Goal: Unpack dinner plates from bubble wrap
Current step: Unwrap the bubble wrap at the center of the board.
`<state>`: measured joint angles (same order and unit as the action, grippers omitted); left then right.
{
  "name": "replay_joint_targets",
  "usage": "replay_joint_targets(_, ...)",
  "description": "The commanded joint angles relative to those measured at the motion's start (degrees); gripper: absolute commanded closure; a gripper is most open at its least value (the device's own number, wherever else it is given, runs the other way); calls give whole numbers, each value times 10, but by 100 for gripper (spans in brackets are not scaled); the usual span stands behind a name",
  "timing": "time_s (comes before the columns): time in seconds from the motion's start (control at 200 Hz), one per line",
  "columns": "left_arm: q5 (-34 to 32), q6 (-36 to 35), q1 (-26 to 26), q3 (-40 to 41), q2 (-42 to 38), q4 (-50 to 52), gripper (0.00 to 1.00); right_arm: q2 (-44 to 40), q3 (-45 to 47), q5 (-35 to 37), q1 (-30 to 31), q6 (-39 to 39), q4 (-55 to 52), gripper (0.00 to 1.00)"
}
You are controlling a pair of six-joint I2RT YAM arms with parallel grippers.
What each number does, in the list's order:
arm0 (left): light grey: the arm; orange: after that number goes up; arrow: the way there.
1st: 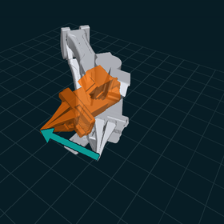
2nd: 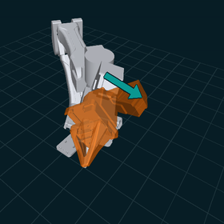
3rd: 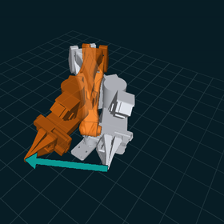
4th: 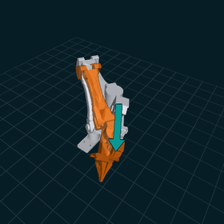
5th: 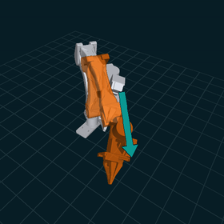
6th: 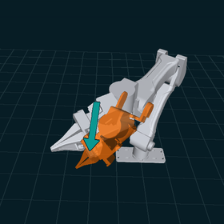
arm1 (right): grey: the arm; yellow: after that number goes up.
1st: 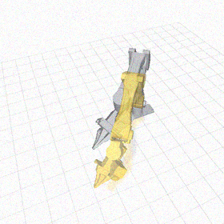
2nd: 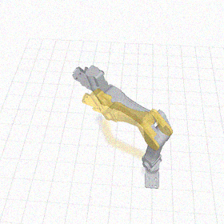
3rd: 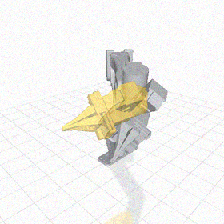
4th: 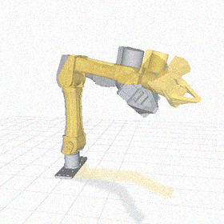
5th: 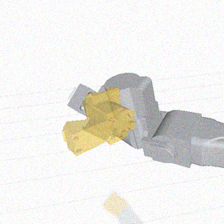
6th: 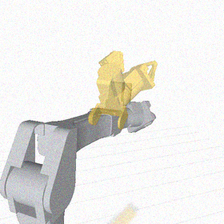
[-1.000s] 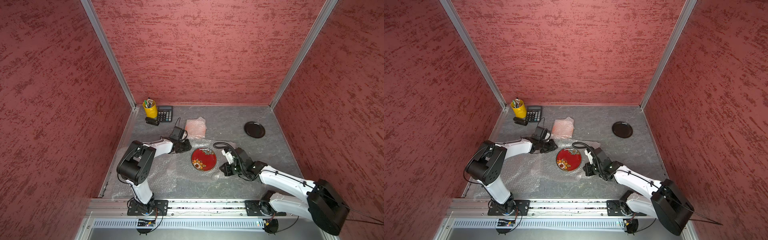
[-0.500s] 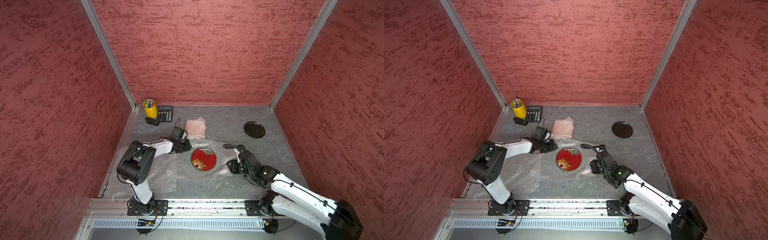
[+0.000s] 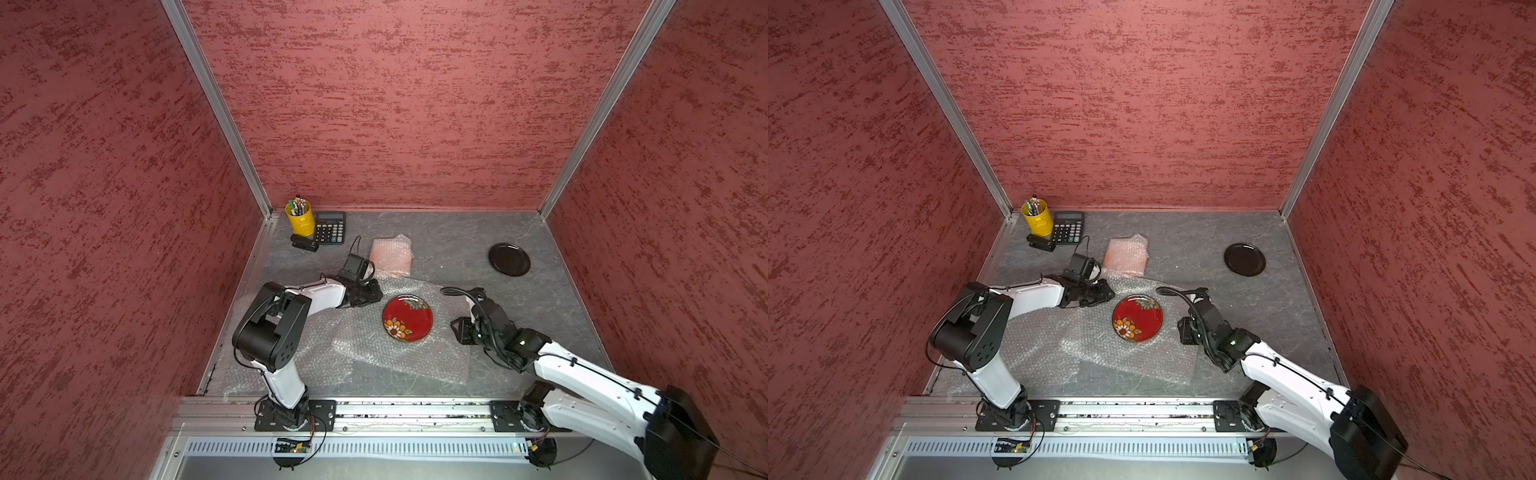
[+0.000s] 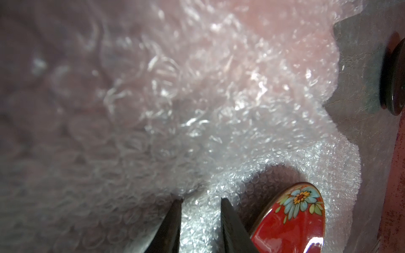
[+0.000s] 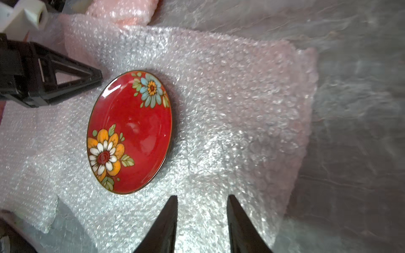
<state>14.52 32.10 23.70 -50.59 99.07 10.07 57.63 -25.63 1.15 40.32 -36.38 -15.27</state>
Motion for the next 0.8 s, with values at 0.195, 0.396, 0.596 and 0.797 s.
replay_joint_targets(0.195,-30,-11,5,19,-18,38,68,100,16,-13,3,0,58,59)
replay_joint_targets(0.396,-39,-11,5,26,-33,48,67,142,7,41,3,-8,52,59)
replay_joint_targets(0.596,-41,-19,5,15,-50,63,63,168,-16,92,3,-11,28,59)
replay_joint_targets(0.797,-56,-27,7,6,-90,81,53,119,-17,103,-1,-3,63,59)
